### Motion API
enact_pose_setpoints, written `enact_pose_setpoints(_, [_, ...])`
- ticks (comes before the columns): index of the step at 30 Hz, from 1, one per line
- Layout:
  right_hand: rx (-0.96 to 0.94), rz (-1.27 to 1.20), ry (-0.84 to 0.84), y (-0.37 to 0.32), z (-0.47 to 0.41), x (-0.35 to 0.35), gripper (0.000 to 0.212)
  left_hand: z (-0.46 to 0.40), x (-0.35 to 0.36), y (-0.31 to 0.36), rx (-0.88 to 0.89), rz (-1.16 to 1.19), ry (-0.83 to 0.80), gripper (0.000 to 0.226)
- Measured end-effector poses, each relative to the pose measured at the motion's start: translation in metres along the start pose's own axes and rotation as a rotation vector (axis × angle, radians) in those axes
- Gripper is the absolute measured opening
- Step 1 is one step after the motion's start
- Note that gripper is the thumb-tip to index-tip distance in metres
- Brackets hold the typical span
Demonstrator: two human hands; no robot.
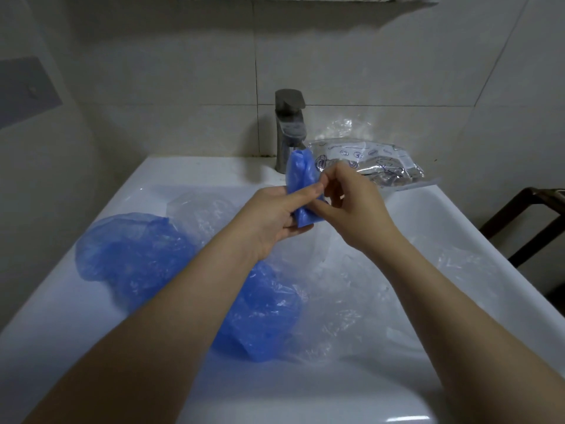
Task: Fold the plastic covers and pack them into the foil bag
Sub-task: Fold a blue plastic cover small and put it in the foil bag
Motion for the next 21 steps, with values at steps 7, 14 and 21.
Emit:
enact_pose_setpoints(7, [-0.061, -0.005, 0.038, 0.0028, -0.0014, 0.0020, 0.024, -0.0014, -0.0007, 0.0011, -0.058, 0.071, 0.031, 0.029])
enact_pose_setpoints(14, [-0.312, 0.166, -0.113, 0.0018, -0.0002, -0.0024, 0.038, 0.0021, -0.0055, 0.0039, -0.142, 0.193, -0.038, 0.027])
enact_pose_setpoints(21, [-0.381, 0.283, -0.105, -0.0018, -0.0019, -0.0041, 0.033, 0.0013, -0.0046, 0.0039, -0.110, 0.168, -0.028, 0.021])
Point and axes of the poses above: each hand's wrist, its own z-axis away from the middle knuckle, its own x-axis out of the palm, y = z × x, the point moved 1 cm from there along -z, towards the middle knuckle, and after that the axes turned 6 degrees about y, right-handed, at the moved point
